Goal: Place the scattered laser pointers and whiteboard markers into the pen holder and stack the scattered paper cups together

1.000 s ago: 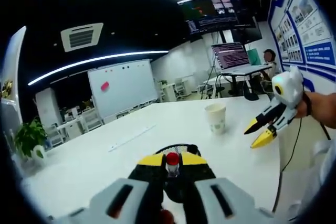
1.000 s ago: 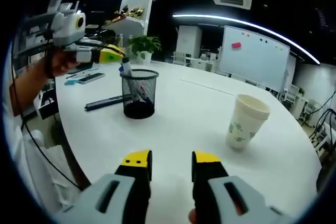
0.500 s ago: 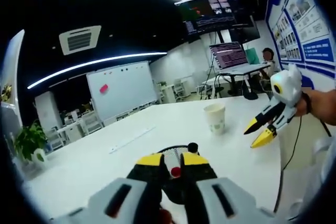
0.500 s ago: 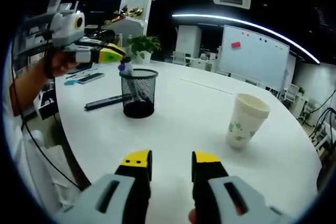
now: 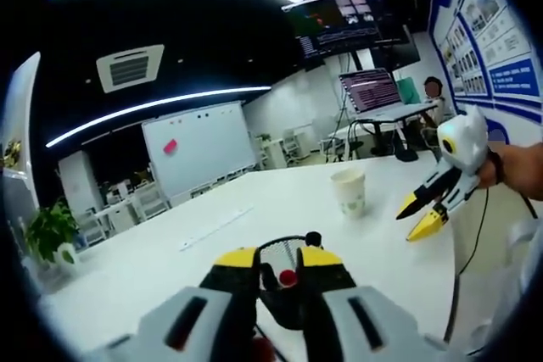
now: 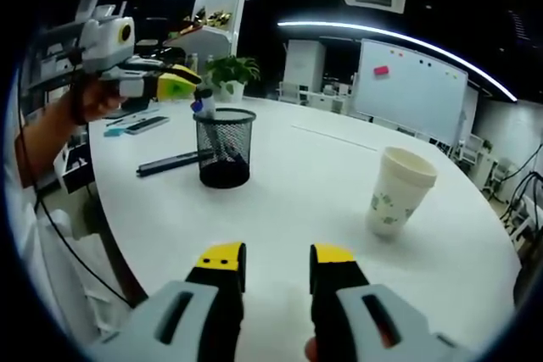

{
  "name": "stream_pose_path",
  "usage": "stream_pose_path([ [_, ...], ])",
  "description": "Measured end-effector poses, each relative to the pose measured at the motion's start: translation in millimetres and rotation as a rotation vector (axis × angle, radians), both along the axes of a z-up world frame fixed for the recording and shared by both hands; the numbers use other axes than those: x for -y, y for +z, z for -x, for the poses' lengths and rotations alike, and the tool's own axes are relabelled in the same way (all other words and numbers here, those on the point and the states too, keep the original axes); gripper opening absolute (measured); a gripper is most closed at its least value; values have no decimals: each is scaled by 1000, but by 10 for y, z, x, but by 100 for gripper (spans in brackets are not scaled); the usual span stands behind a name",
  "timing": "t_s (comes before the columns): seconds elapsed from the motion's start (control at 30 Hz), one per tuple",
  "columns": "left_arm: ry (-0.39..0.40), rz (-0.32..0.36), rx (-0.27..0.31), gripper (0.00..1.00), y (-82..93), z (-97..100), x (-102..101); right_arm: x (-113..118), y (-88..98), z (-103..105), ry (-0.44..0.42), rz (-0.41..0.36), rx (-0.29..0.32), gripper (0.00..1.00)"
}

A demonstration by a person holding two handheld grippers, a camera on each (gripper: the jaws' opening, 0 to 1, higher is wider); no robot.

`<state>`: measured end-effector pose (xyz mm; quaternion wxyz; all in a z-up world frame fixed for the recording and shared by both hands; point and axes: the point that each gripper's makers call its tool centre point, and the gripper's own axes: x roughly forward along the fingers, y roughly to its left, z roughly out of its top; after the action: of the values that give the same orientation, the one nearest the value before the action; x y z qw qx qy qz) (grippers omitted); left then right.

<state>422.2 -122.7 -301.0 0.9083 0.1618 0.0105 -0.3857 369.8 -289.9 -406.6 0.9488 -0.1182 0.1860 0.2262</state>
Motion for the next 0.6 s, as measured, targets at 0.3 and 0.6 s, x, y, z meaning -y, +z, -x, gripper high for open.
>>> stream_pose_path([
  [0.3, 9, -4, 0, 27, -18, -32, -54, -15, -3, 6, 2, 0, -1, 30],
  [0.6, 26, 0, 16, 33, 24, -15, -123, -28, 0, 4, 4, 2, -1, 30],
])
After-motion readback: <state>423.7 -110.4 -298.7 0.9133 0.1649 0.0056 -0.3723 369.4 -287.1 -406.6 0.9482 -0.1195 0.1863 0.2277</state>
